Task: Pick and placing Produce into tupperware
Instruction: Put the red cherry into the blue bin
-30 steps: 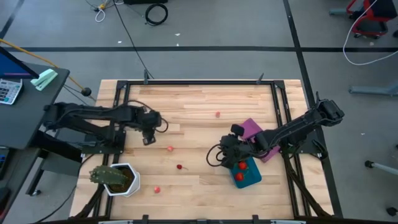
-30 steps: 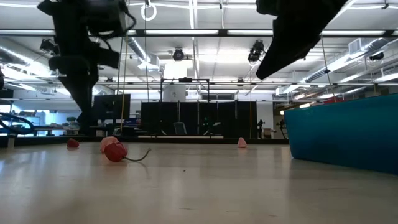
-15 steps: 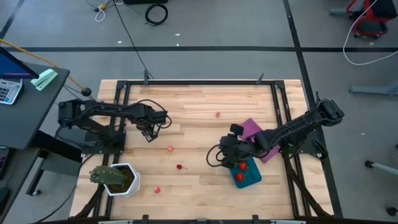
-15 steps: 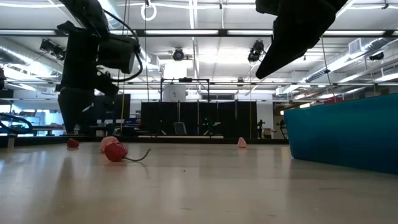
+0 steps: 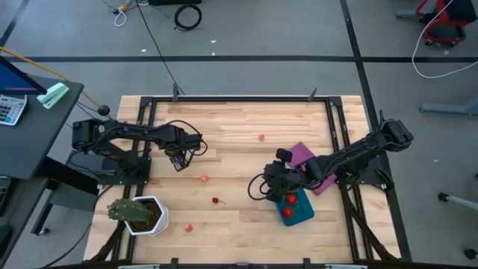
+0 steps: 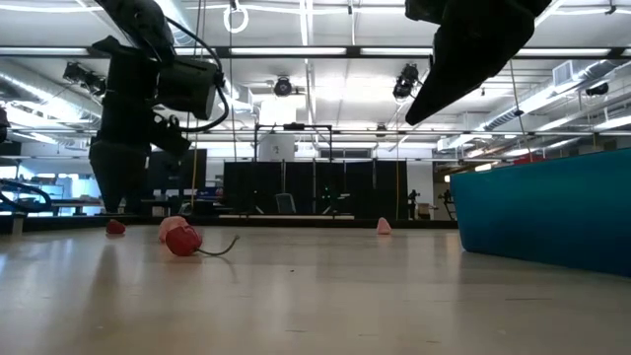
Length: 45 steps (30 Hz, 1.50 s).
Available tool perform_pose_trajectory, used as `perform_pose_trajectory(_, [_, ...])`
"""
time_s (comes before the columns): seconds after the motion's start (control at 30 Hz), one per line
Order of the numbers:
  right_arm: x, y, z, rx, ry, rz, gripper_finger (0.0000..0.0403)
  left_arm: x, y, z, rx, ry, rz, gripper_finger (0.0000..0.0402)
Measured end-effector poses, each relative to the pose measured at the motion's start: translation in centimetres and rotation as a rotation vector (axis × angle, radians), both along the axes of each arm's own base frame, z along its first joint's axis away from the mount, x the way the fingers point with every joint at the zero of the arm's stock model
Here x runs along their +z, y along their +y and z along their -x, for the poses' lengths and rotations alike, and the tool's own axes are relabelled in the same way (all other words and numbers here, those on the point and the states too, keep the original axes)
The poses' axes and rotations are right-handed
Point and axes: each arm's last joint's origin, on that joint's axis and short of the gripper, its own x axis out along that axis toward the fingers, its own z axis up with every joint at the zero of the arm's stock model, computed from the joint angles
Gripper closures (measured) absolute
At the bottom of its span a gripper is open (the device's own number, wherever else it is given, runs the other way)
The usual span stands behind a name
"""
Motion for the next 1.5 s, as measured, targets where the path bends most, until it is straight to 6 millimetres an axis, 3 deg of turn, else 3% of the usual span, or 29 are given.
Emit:
perform_pose_trajectory(0.3, [0.0, 0.0, 0.0, 0.002, 0.001, -0.003, 0.0258, -0.1, 0.1, -0.7, 0.024, -0.091, 0.053, 0.0241])
perform_pose_trajectory(0.67, [0.0, 0.0, 0.0, 0.002, 0.001, -0.003, 0.0258, -0.1, 1.2, -0.1, 0.101, -0.065, 0.038, 0.0241])
perform_pose_trajectory(1.23, [0.0, 0.0, 0.0, 0.002, 0.001, -0.003, 0.0258, -3.4, 1.5, -1.1, 0.058, 0.087, 0.069, 0.0242])
perform_pose_trajectory(1.37, [0.0, 0.0, 0.0, 0.002, 0.002, -0.003, 0.0258, -3.4, 1.5, -1.1, 0.057, 0.083, 0.062, 0.0266])
perform_pose_trajectory(1.5, [0.0, 0.0, 0.0, 0.003, 0.002, -0.002, 0.0258, -3.4, 1.5, -1.1, 0.055, 0.079, 0.063, 0.033])
